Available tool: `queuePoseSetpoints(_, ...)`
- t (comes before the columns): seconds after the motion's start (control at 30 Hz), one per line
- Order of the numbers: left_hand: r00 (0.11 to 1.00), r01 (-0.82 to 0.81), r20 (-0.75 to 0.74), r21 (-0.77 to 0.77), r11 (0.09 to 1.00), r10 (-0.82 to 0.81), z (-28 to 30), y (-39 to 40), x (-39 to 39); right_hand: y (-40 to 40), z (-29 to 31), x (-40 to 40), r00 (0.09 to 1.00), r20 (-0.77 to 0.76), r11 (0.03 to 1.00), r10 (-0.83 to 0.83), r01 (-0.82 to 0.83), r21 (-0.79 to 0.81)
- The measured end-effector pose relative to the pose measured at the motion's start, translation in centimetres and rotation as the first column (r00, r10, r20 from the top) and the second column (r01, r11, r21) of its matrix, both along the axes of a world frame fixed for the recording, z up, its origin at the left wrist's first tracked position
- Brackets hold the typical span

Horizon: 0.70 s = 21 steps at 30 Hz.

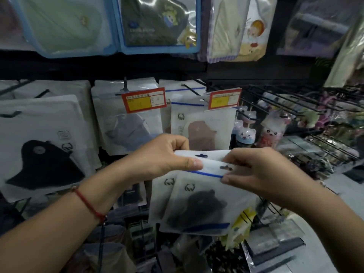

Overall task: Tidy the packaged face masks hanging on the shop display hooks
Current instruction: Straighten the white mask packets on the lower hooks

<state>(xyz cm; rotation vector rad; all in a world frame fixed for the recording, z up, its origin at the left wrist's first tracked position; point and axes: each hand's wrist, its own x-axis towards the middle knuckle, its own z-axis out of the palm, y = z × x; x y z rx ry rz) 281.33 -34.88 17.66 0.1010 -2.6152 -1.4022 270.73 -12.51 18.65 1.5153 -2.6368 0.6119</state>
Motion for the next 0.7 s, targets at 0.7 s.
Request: queuePoseSetpoints(0.7,0.985,-0.171,-0.059,-0.394,0.903,0.161,1.2,-1.7,4.3,-1.6,0.2,-3.7,0.976,-0.217,0.998,0.014,-0.025,-0.051)
